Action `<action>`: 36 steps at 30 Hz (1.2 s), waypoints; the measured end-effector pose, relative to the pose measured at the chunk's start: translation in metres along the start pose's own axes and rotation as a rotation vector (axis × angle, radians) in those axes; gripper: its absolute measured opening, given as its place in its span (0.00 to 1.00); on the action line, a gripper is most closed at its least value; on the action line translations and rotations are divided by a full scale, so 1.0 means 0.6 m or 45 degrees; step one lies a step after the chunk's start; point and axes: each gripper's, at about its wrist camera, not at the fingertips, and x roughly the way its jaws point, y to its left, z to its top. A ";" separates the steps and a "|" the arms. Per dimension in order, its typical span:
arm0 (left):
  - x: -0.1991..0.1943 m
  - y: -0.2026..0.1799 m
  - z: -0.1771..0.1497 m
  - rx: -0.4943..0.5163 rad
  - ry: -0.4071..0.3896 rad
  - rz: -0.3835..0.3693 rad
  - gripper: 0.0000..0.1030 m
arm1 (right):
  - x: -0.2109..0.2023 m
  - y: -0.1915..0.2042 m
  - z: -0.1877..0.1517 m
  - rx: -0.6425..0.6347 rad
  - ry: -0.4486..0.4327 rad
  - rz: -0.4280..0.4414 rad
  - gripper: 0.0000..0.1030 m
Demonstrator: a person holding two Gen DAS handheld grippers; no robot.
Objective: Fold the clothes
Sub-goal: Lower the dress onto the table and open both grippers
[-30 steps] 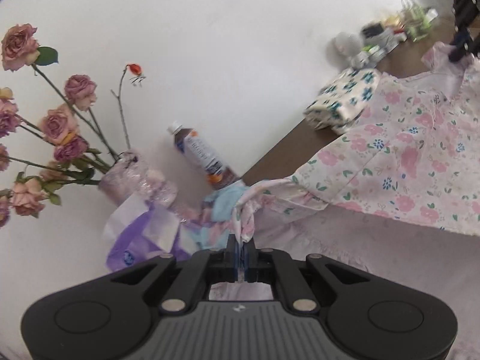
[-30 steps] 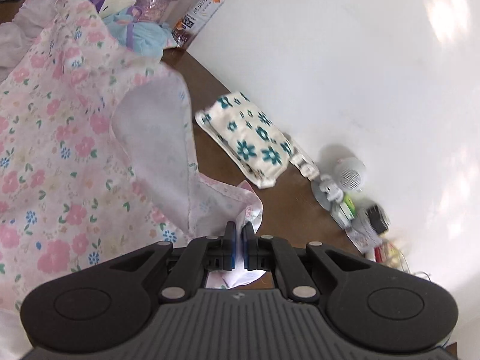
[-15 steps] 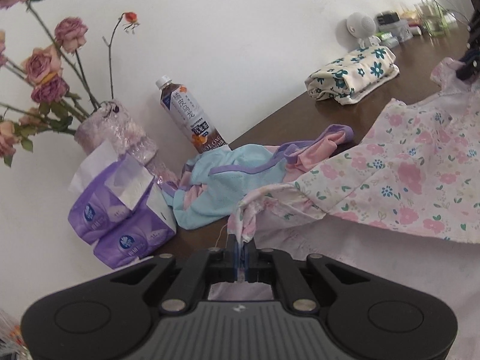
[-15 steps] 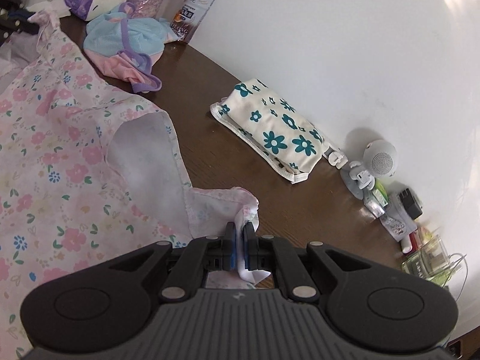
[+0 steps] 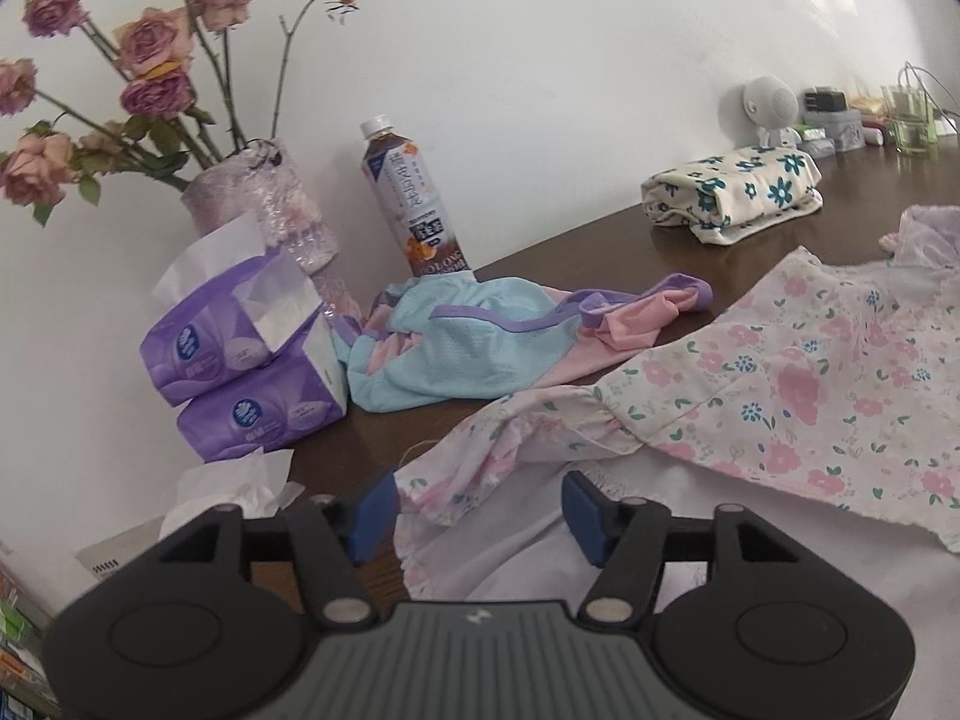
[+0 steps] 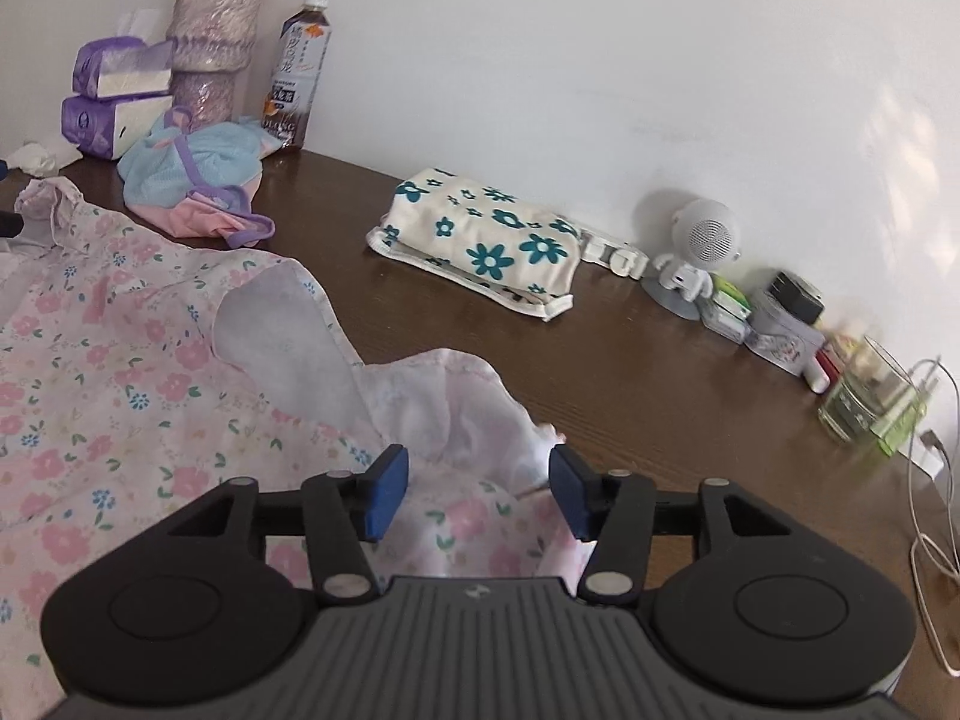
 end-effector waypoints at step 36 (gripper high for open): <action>-0.356 -0.097 -0.129 -0.181 0.002 -0.643 0.72 | -0.222 0.100 -0.139 0.191 -0.037 0.643 0.60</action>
